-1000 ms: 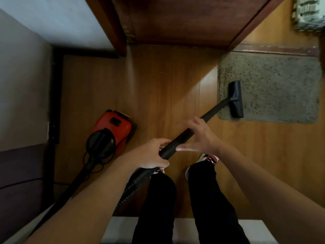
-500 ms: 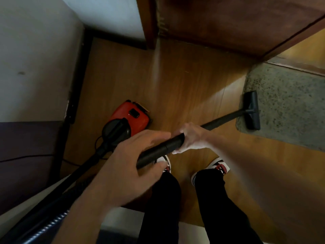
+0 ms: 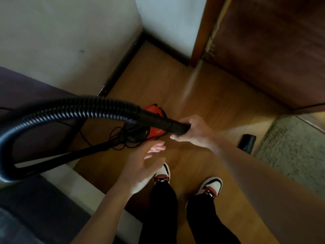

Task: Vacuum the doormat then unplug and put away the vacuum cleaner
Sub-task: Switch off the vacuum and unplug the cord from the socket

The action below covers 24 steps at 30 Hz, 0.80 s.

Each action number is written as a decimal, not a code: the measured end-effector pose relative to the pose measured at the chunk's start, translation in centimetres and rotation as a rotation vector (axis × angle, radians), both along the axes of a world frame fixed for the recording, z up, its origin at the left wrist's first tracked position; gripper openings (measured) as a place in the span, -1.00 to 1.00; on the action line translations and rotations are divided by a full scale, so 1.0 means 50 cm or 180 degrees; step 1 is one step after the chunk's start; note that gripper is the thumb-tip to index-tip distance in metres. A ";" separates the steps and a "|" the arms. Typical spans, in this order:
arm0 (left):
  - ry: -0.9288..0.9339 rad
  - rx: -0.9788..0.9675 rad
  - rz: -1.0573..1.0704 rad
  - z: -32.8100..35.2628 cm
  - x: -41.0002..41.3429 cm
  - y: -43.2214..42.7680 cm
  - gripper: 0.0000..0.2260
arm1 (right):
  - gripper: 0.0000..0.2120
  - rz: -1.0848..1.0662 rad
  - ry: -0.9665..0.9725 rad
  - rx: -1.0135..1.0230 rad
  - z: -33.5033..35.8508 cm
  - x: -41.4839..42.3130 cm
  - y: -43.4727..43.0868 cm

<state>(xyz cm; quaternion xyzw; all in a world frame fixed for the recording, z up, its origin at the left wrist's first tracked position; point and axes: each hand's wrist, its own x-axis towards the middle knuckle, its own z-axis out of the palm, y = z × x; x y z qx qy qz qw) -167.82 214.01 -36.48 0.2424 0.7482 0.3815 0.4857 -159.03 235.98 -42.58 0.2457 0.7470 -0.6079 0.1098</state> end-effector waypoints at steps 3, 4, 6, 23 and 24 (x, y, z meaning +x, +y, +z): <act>0.0295 -0.0158 0.0112 -0.059 -0.022 0.035 -0.49 | -0.84 -0.0216 0.0329 0.0120 0.000 -0.031 0.006; 0.0419 -0.0247 0.0086 -0.081 -0.030 0.048 -0.46 | -0.83 -0.0277 0.0454 0.0201 -0.002 -0.038 0.009; 0.0753 -0.0472 -0.0120 -0.129 -0.044 0.071 -0.44 | -0.77 -0.0413 0.0701 0.0378 -0.010 -0.053 0.015; 0.2304 -0.1625 -0.2257 -0.523 -0.084 0.098 -0.25 | -0.76 -0.1342 0.1881 0.1551 -0.165 -0.176 0.059; 0.2319 -0.1669 -0.2273 -0.533 -0.089 0.100 -0.24 | -0.76 -0.1315 0.1901 0.1570 -0.169 -0.178 0.058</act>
